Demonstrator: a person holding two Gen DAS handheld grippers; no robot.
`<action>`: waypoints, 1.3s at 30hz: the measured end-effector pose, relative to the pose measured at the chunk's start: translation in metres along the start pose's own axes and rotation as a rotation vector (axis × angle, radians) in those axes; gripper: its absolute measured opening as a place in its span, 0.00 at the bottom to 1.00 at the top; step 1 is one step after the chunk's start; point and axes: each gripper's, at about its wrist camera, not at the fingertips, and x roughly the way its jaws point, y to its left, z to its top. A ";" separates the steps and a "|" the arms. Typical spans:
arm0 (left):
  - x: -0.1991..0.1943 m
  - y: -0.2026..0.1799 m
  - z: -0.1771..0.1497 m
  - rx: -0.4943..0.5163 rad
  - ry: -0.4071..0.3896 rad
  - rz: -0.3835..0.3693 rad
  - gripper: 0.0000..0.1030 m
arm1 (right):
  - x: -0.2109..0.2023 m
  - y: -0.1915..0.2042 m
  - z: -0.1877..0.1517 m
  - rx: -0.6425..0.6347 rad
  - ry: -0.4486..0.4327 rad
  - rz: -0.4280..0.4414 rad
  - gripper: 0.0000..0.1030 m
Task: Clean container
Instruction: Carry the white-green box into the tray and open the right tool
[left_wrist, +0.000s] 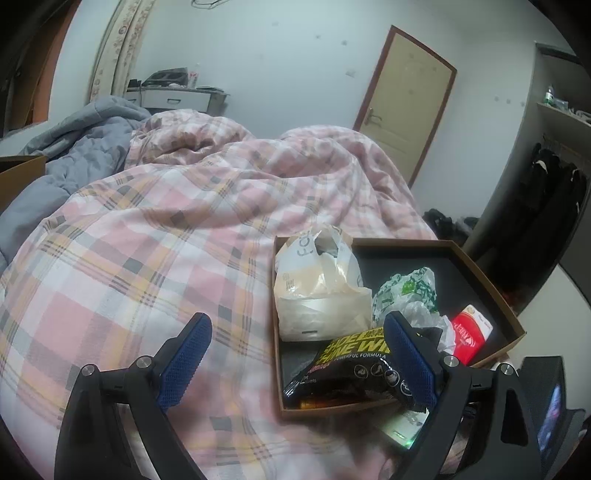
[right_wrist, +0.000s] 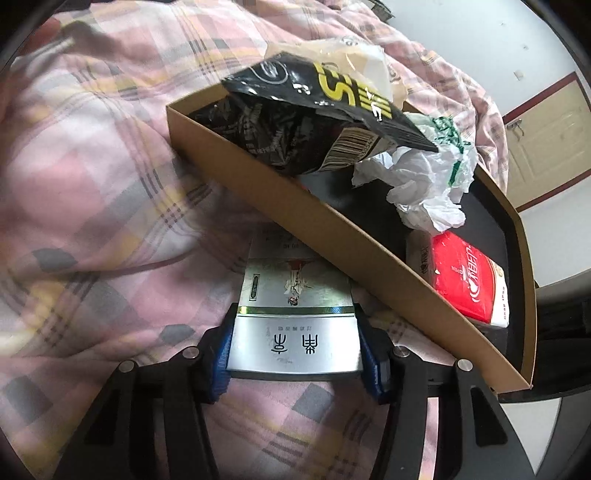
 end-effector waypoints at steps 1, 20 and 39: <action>0.000 0.000 0.000 0.000 0.000 0.001 0.90 | -0.003 -0.002 0.000 0.005 -0.008 0.013 0.50; 0.002 -0.004 -0.002 0.005 0.012 -0.004 0.90 | -0.095 -0.032 -0.053 0.189 -0.224 0.264 0.50; 0.004 -0.004 -0.002 0.008 0.026 -0.015 0.90 | -0.081 -0.082 -0.030 0.398 -0.357 0.090 0.50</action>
